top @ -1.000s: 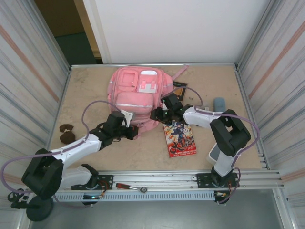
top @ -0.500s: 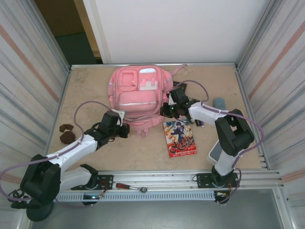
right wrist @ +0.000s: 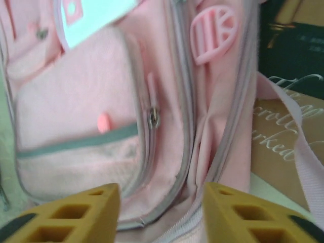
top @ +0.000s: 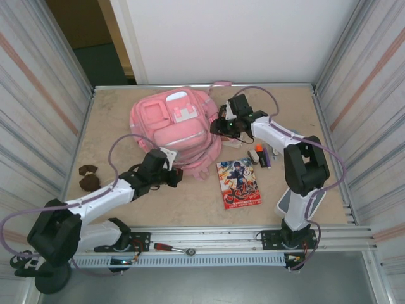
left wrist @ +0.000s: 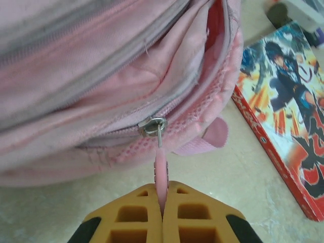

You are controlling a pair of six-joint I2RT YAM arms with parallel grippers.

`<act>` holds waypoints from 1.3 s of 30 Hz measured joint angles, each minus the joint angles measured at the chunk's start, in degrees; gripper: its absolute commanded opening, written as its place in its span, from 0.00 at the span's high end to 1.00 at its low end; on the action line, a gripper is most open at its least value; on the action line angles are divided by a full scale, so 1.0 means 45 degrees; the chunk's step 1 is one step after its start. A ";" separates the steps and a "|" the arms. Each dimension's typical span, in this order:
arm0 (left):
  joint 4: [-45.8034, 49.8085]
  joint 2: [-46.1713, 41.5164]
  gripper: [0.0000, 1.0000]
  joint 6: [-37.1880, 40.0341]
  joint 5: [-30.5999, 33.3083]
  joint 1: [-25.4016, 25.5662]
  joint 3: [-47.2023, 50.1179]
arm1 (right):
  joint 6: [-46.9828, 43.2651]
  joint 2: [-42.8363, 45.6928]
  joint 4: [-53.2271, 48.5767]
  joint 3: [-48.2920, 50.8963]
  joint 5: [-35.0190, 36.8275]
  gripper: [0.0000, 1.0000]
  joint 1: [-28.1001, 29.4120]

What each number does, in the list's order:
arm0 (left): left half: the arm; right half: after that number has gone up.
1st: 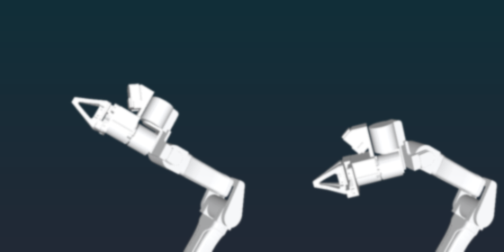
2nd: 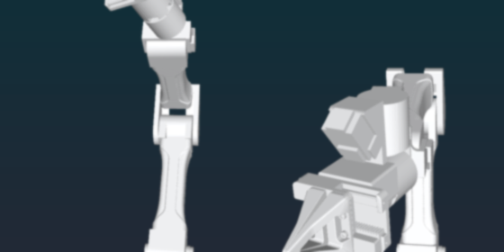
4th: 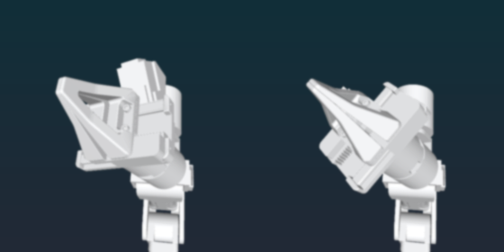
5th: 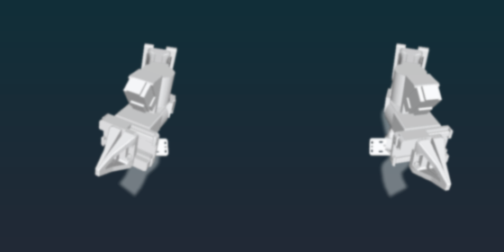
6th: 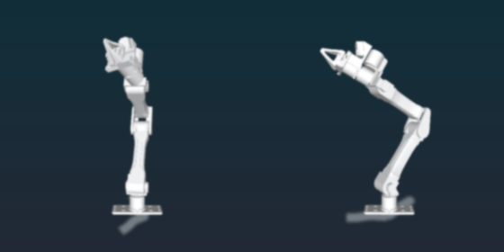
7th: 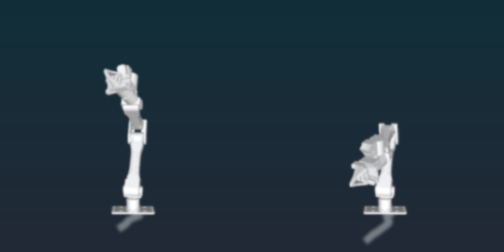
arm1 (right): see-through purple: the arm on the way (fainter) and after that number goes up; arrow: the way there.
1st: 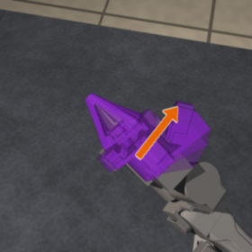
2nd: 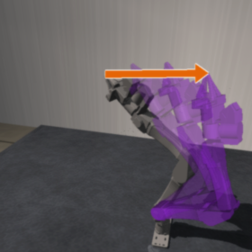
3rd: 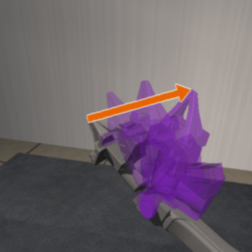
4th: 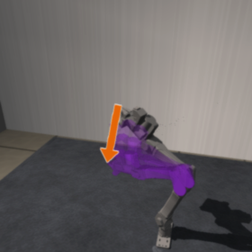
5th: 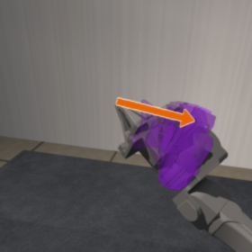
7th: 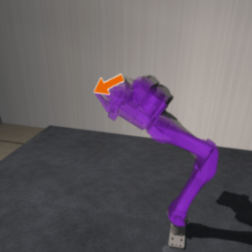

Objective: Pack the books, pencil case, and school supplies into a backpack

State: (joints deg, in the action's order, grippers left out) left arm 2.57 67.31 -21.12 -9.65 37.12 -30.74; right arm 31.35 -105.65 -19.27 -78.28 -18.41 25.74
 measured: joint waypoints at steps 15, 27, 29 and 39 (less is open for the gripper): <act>-0.0549 0.0588 1.00 -0.0034 -0.0374 0.0257 -0.0165 | 0.3619 0.1909 0.3842 0.5688 0.0466 0.46 0.2977; -0.0340 -0.0899 1.00 -0.0029 -0.0039 -0.0729 0.0748 | 0.4216 0.2249 0.4668 0.6018 0.0792 0.94 0.2477; -0.0253 -0.1394 1.00 -0.0034 -0.0044 -0.1214 0.1039 | 0.4124 0.2497 0.4609 0.6018 0.0743 0.95 0.2254; 0.0510 -0.2837 1.00 -0.0374 0.0913 -0.2147 0.1370 | 0.3497 0.2909 0.3881 0.5625 0.0000 0.96 0.1608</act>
State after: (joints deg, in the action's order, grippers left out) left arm 4.86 54.54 -22.81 -5.54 27.46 -24.58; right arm 47.09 -92.55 -1.80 -52.97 -18.41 32.97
